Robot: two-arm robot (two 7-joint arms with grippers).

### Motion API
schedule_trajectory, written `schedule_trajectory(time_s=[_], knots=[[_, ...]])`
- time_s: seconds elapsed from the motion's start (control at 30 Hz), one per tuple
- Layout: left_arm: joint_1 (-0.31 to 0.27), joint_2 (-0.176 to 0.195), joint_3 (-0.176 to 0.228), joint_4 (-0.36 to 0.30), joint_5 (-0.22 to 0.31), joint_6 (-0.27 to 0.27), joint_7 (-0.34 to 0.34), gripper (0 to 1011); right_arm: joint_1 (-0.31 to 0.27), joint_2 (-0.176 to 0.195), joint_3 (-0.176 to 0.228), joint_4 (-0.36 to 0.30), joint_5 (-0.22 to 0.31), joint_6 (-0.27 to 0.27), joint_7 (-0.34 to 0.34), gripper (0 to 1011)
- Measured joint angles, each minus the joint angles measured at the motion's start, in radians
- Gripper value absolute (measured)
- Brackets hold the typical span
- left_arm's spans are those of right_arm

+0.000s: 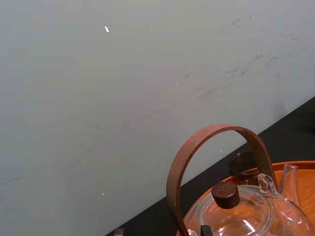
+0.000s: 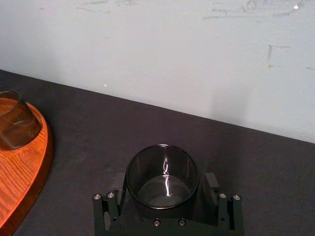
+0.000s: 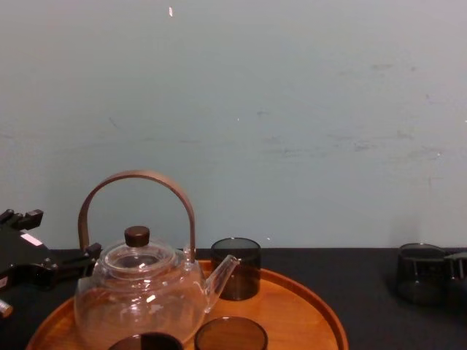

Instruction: Pick up the glass from the table and place it on the tray.

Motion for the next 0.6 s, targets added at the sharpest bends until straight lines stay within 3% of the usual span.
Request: schedule_trajectory(time_s=[0.6], knots=[[0.000, 0.000, 0.000, 0.000, 0.000, 0.000, 0.000, 1010, 0.028, -0.022, 0.004, 0.049, -0.020, -0.003, 0.015, 1002]])
